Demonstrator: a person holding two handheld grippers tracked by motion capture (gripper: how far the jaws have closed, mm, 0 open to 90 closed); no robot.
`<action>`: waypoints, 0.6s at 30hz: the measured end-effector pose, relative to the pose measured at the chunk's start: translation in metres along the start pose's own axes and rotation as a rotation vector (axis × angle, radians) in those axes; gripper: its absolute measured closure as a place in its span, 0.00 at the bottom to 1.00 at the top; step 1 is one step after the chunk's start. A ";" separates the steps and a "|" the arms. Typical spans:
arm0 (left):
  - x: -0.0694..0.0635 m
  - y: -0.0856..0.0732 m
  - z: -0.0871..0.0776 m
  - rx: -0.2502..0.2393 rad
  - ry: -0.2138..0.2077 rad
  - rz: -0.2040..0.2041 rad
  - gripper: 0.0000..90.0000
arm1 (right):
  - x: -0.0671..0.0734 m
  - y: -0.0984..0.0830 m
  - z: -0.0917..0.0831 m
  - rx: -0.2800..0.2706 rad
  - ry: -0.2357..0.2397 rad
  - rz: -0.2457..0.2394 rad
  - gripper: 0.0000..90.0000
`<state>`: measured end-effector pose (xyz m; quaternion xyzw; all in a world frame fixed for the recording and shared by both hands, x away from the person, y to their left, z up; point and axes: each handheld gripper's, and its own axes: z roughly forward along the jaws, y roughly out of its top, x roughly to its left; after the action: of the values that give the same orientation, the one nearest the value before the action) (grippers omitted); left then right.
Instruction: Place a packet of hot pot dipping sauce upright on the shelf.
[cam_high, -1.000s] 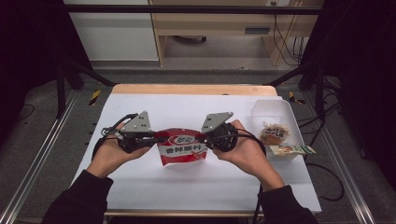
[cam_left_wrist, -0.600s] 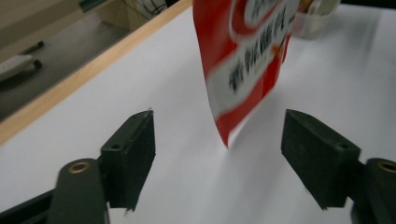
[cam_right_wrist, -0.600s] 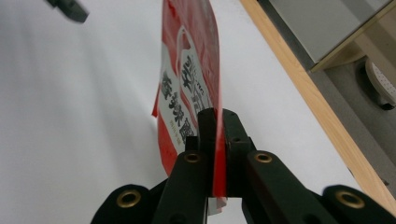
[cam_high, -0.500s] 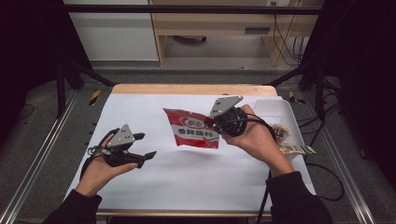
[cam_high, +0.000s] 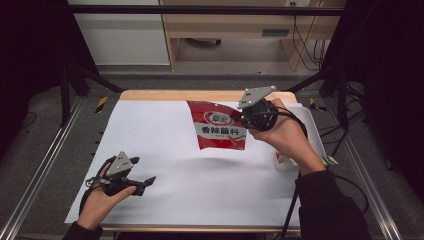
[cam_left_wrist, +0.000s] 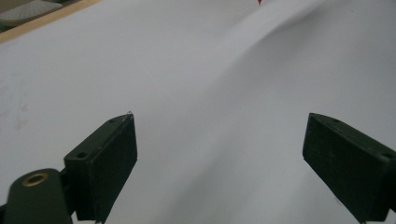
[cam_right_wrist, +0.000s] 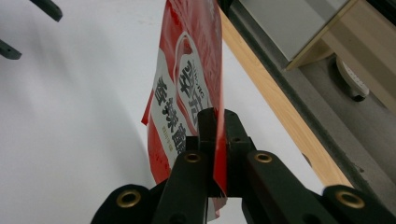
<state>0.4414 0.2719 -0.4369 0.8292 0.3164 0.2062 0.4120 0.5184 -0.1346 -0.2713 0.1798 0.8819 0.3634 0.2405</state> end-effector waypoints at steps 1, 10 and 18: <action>0.000 -0.001 0.000 0.000 -0.002 0.001 0.09 | -0.002 0.000 0.000 -0.003 -0.002 0.001 1.00; 0.007 -0.011 -0.003 -0.030 0.123 -0.061 0.05 | -0.017 -0.002 0.006 -0.016 -0.019 0.039 1.00; 0.015 -0.017 -0.006 -0.012 0.145 -0.066 0.05 | -0.022 0.002 0.008 -0.028 -0.033 0.060 1.00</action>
<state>0.4427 0.2932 -0.4463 0.7989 0.3712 0.2538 0.3993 0.5417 -0.1397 -0.2685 0.2086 0.8668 0.3798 0.2467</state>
